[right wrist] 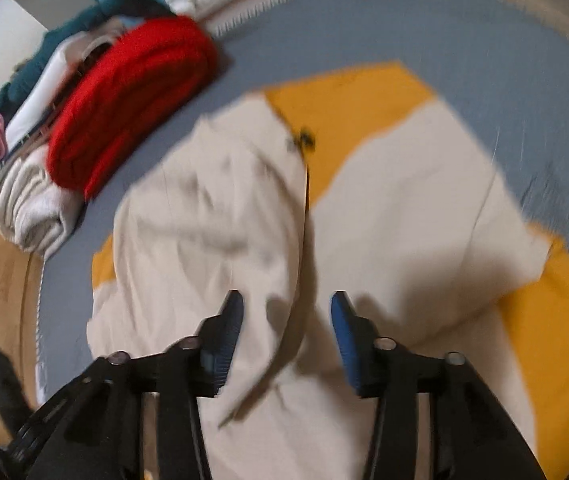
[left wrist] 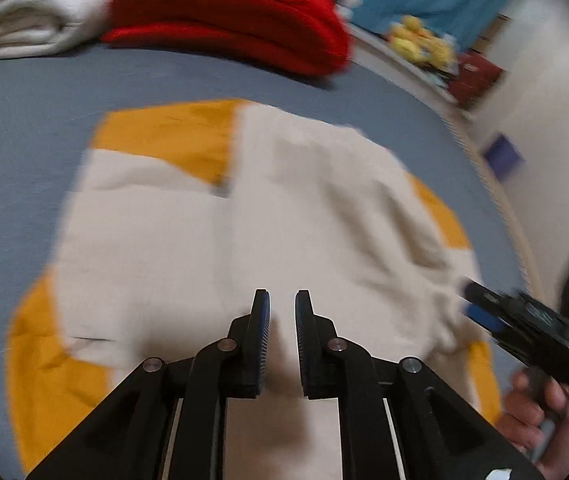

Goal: Fold large clothes
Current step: 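Pull the gripped hood down onto the jacket body with the left tool, then open both tools and move them to the jacket hem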

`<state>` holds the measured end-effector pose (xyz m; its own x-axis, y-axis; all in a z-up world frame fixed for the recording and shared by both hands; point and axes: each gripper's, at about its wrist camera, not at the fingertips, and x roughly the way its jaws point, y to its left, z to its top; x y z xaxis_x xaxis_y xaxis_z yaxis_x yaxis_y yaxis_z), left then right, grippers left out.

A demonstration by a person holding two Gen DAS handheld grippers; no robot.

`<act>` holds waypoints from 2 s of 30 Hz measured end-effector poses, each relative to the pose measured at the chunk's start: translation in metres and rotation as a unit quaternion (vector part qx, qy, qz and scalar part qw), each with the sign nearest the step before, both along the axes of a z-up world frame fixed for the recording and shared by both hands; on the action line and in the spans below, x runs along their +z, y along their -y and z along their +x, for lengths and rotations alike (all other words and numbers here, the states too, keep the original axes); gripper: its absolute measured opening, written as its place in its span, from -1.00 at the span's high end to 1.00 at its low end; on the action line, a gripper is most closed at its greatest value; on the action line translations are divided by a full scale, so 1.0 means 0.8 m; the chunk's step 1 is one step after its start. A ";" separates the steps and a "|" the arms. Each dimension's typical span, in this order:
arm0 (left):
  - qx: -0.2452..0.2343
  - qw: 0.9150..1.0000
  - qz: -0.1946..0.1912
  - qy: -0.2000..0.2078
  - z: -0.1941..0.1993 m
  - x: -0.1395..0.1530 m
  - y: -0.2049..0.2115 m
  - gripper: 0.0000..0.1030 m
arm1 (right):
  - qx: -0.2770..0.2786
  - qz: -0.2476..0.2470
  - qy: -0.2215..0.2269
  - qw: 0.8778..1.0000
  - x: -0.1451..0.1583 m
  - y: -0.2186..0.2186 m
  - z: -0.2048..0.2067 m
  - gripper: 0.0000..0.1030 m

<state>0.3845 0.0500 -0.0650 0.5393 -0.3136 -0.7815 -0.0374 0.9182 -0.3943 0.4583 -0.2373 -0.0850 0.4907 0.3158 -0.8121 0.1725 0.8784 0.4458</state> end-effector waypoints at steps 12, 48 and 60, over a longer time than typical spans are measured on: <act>-0.041 0.998 0.012 -0.052 0.012 -0.032 0.022 0.68 | 0.007 -0.060 -0.065 0.996 -0.038 -0.011 0.008 0.10; 0.031 0.986 0.096 0.133 -0.375 0.169 -0.145 0.69 | -0.029 -0.160 0.284 0.945 0.305 0.147 -0.453 0.24; 0.099 0.991 -0.059 -0.070 -0.365 0.030 -0.204 0.79 | -0.053 -0.158 0.072 0.983 0.127 0.227 -0.486 0.48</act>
